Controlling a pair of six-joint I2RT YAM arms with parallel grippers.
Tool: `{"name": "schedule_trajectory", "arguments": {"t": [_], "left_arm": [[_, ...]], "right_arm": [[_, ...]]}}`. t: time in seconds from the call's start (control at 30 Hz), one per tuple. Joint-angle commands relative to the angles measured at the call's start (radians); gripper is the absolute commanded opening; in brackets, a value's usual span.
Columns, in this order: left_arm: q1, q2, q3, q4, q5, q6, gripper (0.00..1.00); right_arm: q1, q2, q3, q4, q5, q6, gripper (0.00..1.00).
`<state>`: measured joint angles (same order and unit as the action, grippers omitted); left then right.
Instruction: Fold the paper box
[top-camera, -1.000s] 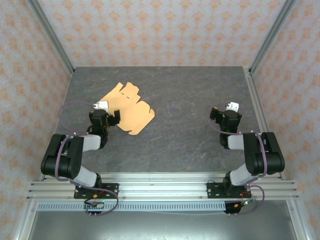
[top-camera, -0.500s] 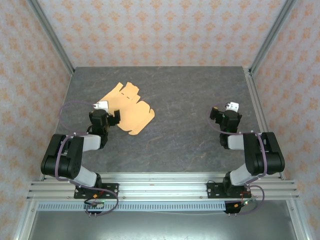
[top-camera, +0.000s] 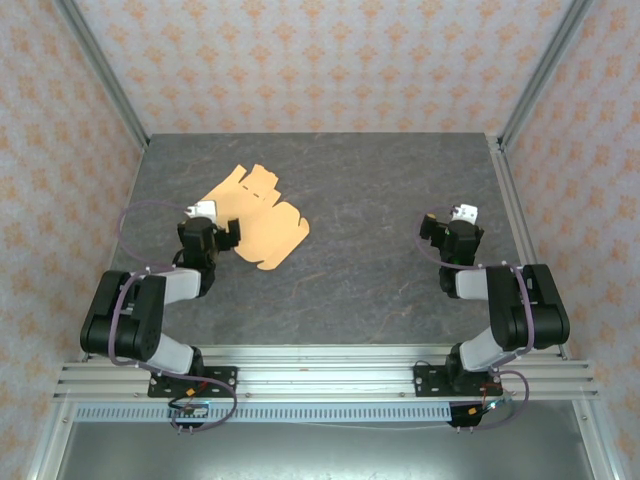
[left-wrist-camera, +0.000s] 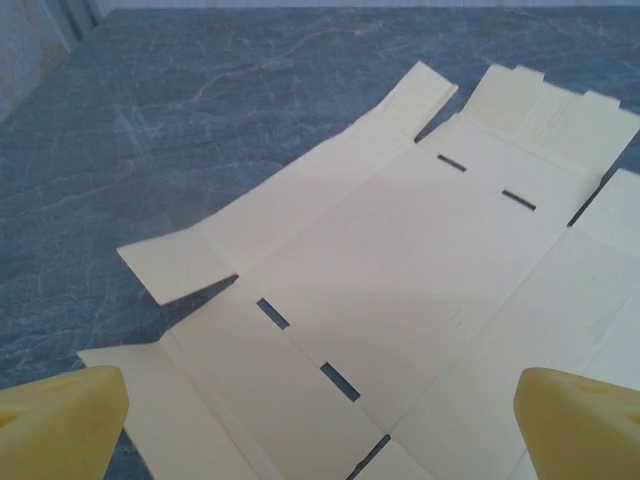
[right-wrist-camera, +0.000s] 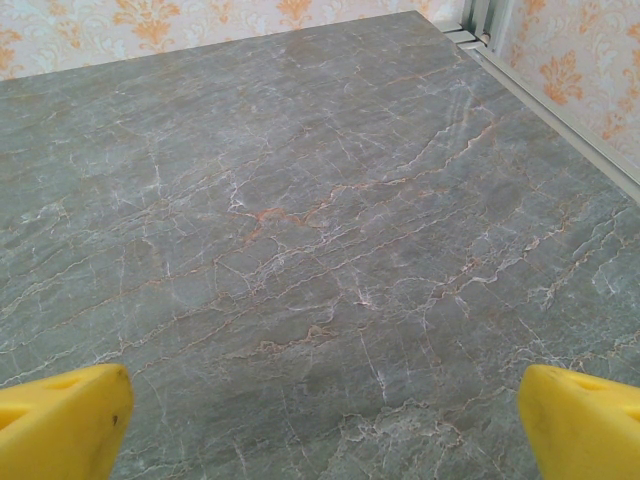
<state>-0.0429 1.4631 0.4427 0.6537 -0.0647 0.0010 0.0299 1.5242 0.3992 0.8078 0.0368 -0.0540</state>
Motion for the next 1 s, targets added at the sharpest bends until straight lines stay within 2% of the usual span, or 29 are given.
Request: {"name": "schedule_trajectory", "arguments": {"t": [0.0,0.37,0.5,0.63,0.8,0.9,0.97], "left_arm": [[0.006,-0.062,0.014,-0.034,-0.042,-0.005,1.00],[0.006,-0.305,0.056,-0.214,-0.134,-0.091,1.00],[0.006,-0.389,0.100,-0.319,-0.169,-0.192,1.00],[0.006,-0.467,0.130,-0.433,-0.257,-0.371,1.00],[0.006,-0.506,0.177,-0.554,-0.263,-0.464,1.00],[0.008,-0.494,0.222,-0.671,-0.346,-0.566,1.00],[0.016,-0.466,0.251,-0.714,-0.365,-0.558,1.00]], "right_arm": [[0.004,-0.014,0.000,0.000,0.005,-0.001,0.99],[0.004,-0.196,0.014,-0.174,0.082,0.030,0.99],[0.004,-0.322,0.017,-0.282,0.072,0.039,0.99],[0.005,-0.417,0.035,-0.395,0.085,0.062,0.99],[0.025,-0.442,0.095,-0.534,0.112,0.085,0.99],[0.057,-0.433,0.147,-0.619,0.137,0.081,0.99],[0.082,-0.425,0.183,-0.676,0.158,0.074,0.99]]}}
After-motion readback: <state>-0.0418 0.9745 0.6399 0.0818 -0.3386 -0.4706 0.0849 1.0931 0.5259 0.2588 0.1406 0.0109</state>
